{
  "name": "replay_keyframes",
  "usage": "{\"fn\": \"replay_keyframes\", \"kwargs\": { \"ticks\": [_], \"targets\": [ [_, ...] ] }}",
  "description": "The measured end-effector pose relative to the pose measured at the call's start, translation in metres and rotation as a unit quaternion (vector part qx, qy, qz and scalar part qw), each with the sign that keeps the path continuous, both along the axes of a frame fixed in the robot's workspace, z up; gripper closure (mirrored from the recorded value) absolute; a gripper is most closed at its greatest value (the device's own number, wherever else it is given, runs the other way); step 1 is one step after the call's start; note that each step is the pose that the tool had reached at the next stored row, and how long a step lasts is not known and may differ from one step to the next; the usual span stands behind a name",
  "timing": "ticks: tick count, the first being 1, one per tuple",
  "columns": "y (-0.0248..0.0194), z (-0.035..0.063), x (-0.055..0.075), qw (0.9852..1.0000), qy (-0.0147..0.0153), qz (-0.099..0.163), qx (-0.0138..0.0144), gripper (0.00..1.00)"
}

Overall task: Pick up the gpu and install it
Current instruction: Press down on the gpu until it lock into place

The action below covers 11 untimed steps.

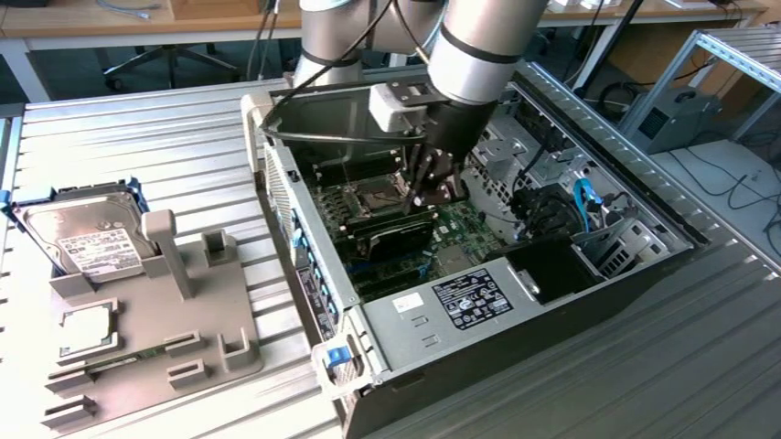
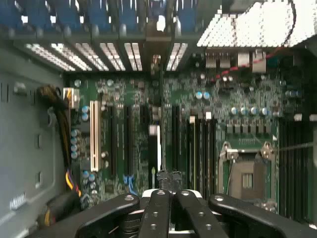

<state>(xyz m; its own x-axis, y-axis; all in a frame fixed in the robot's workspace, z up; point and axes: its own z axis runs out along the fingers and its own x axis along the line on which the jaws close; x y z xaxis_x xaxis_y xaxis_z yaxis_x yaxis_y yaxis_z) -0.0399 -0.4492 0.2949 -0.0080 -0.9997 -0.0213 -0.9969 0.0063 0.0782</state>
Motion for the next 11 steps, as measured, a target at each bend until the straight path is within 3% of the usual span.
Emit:
{"fn": "replay_keyframes", "kwargs": {
  "ticks": [3,5,11],
  "targets": [
    [0.0,-0.0001,0.013,1.0,0.0015,0.0,0.0001,0.89],
    [0.0,-0.0001,0.034,1.0,0.0034,0.0,0.0001,0.89],
    [0.0,0.0,0.036,1.0,0.0035,0.0,0.0001,0.89]
  ]
}}
